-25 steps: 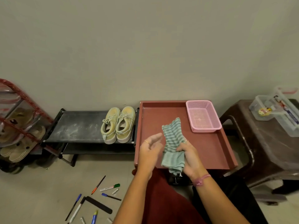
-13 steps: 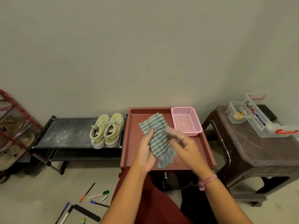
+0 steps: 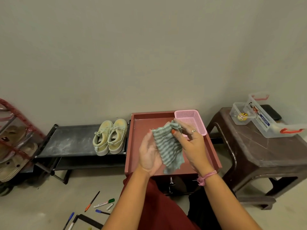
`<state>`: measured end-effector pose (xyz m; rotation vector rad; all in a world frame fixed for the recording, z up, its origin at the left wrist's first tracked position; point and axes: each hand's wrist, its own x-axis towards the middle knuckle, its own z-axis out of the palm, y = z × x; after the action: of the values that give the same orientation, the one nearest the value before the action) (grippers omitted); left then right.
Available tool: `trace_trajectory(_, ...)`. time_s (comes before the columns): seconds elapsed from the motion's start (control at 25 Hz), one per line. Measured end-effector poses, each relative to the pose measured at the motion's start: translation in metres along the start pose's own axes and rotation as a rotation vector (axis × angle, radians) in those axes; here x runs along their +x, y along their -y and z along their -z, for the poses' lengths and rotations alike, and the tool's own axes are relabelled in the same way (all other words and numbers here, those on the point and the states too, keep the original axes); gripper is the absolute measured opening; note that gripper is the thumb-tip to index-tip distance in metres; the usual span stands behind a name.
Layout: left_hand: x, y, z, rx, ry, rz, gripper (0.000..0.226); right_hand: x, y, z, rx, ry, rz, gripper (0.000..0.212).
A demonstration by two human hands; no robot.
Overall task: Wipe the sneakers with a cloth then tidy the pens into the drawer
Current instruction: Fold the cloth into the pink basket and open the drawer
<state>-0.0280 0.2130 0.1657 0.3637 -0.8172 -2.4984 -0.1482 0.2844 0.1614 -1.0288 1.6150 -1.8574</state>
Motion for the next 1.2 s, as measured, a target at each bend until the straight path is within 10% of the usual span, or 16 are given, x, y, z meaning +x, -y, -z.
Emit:
trace_trajectory(0.16, 0.003, -0.009, -0.013, 0.059, -0.079, 0.133, 0.074, -0.006, 0.001, 0.0, -0.024, -0.032, 0.099, 0.028)
trace_trajectory(0.44, 0.01, -0.02, -0.015, 0.342, -0.335, 0.194, 0.012, -0.01, -0.007, 0.005, -0.228, -0.035, 0.194, 0.025)
trace_trajectory(0.96, 0.035, -0.044, -0.007, 1.397, -0.452, -0.098, 0.031, -0.036, -0.005, 0.012, -0.018, 0.369, -0.025, 0.021)
trace_trajectory(1.2, 0.032, -0.045, -0.008, 1.127, -0.34, 0.068, 0.045, -0.024, -0.002, 0.008, 0.131, 0.34, -0.129, 0.018)
